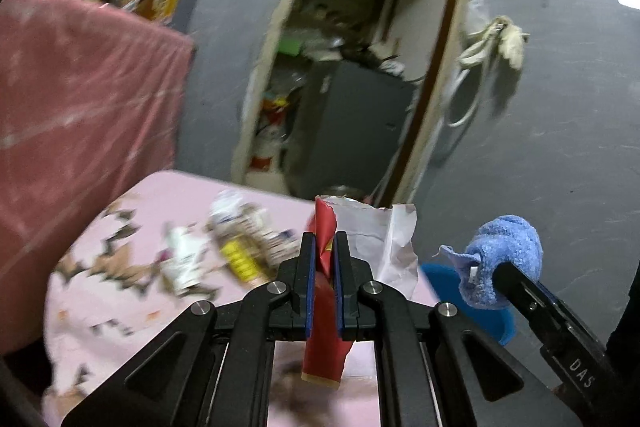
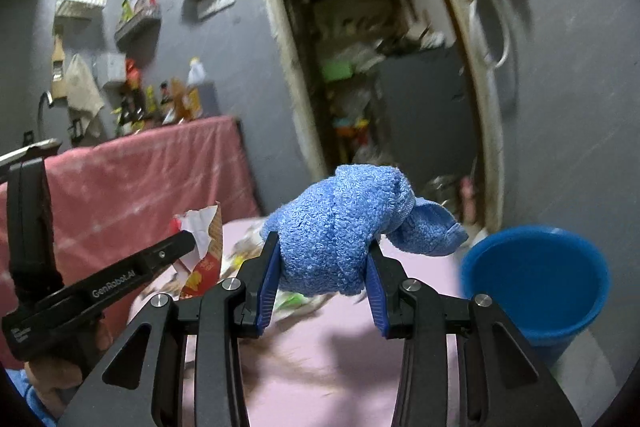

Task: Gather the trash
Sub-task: 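Carry both items over the blue bucket and open both grippers to drop them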

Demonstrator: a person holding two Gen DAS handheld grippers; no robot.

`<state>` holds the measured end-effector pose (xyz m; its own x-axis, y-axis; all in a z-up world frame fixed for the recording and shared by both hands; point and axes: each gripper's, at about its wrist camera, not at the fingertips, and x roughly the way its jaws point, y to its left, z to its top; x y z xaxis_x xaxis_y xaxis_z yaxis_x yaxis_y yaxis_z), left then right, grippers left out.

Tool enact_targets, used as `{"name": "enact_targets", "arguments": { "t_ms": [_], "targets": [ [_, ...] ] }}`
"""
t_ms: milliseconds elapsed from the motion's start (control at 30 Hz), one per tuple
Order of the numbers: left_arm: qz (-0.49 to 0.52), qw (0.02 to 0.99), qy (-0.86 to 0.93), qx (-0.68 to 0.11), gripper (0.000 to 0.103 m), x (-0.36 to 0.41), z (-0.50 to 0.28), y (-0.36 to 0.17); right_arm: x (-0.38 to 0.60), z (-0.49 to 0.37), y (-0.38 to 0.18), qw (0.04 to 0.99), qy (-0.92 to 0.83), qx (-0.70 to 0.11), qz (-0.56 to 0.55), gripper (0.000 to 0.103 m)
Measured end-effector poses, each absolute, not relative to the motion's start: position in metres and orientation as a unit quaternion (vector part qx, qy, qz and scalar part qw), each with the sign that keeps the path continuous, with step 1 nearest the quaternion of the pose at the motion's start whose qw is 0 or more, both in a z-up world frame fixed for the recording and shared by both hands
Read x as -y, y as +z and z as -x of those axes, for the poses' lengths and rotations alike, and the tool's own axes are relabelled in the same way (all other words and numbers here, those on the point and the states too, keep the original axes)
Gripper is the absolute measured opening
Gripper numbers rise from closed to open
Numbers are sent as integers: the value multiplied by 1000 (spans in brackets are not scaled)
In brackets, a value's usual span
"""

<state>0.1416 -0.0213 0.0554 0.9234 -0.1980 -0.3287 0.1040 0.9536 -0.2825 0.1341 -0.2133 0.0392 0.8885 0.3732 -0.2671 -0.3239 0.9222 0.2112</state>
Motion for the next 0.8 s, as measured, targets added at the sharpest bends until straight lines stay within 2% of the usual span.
{"name": "enact_targets", "arguments": {
  "t_ms": [300, 433, 600, 800],
  "targets": [
    [110, 978, -130, -117, 6, 106, -179, 67, 271, -149, 47, 996, 62, -61, -8, 37],
    [105, 977, -150, -107, 6, 144, -198, 66, 302, -163, 41, 999, 16, -46, 9, 37],
    [98, 972, -168, -129, 6, 185, -229, 55, 349, -180, 27, 998, -29, -58, -7, 38],
    [92, 958, -187, -196, 6, 227, -269, 34, 389, -202, -2, 990, -53, -122, -52, 38]
  ]
}}
